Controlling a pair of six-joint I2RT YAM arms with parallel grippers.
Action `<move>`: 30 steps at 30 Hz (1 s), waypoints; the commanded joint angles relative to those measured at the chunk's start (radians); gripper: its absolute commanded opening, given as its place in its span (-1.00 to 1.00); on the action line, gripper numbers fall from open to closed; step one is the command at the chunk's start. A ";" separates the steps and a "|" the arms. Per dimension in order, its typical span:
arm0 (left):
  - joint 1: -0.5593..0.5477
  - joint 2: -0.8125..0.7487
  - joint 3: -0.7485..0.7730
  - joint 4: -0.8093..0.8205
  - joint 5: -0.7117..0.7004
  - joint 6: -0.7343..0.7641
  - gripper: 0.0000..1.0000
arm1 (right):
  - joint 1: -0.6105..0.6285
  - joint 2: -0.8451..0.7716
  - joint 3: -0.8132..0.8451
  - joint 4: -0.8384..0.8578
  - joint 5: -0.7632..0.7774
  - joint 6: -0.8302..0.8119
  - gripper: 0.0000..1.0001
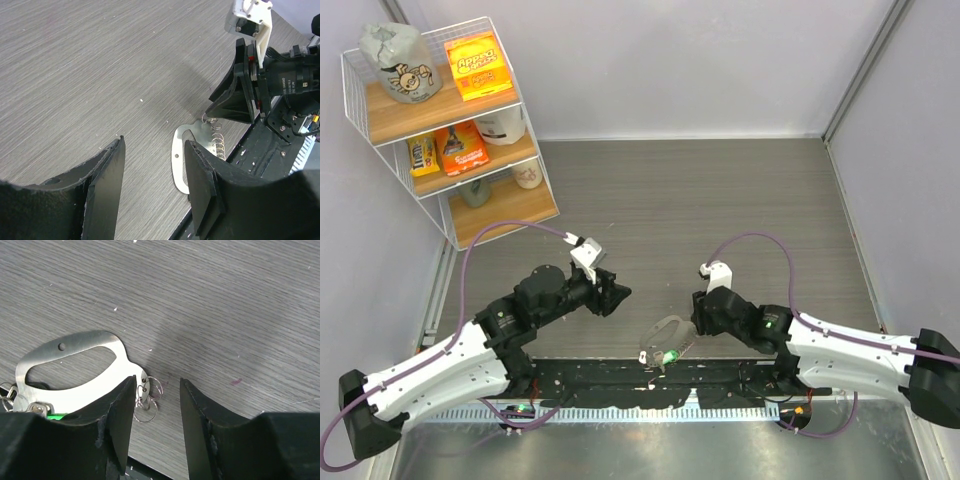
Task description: Put the keys on the keyring
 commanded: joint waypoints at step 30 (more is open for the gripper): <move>0.002 0.000 -0.006 0.064 0.002 -0.016 0.12 | -0.033 -0.025 -0.137 0.192 -0.094 0.071 -0.49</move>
